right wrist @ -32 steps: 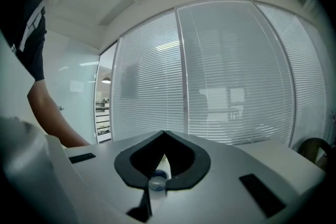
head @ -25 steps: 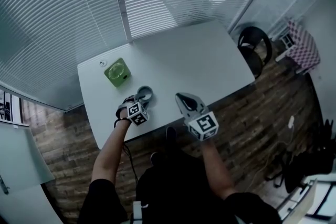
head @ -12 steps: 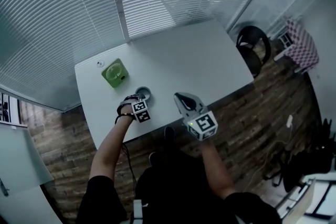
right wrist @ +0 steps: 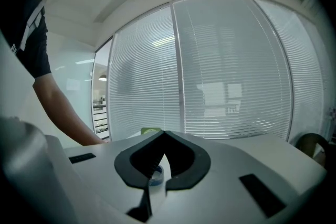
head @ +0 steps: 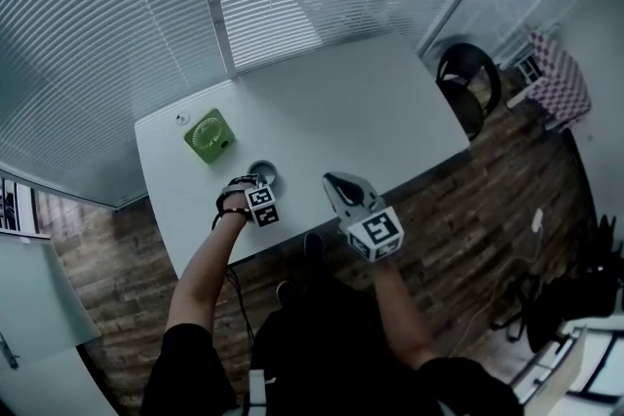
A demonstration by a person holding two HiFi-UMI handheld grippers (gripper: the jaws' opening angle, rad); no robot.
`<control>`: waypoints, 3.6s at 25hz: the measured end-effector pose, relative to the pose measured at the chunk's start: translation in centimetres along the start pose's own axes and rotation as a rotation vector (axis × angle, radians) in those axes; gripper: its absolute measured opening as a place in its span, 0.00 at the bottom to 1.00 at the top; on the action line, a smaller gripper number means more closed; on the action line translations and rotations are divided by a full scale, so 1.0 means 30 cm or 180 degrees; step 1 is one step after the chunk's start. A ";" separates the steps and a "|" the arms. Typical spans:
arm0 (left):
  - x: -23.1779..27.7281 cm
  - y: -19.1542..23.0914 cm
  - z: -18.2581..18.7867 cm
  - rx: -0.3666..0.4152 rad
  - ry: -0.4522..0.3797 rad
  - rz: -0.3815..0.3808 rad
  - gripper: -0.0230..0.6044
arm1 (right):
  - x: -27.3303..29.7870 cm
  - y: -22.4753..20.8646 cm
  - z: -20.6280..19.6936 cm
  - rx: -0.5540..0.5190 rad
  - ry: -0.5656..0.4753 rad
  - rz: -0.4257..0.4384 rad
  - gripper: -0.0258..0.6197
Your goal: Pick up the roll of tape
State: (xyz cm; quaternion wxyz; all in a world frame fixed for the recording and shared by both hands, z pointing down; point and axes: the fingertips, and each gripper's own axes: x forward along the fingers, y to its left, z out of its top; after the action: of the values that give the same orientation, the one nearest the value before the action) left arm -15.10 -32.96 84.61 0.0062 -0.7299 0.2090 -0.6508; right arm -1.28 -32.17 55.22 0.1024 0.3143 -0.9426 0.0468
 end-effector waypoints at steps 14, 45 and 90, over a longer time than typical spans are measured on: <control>0.002 -0.002 0.016 0.0109 -0.0009 0.0006 0.14 | -0.010 -0.011 -0.016 0.0013 -0.0026 -0.0039 0.05; -0.575 0.204 0.017 -0.2275 -0.2116 0.1345 0.10 | -0.015 0.009 0.014 -0.0060 -0.0087 -0.0095 0.05; -1.133 0.118 -0.064 -0.2843 -0.3505 0.2004 0.10 | -0.006 0.062 0.054 -0.0164 -0.0147 -0.0167 0.05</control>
State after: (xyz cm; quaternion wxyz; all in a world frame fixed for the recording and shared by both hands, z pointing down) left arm -20.21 -25.05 51.71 -0.0011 -0.7876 0.6160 -0.0159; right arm -2.54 -30.83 53.54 0.0899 0.3372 -0.9370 0.0125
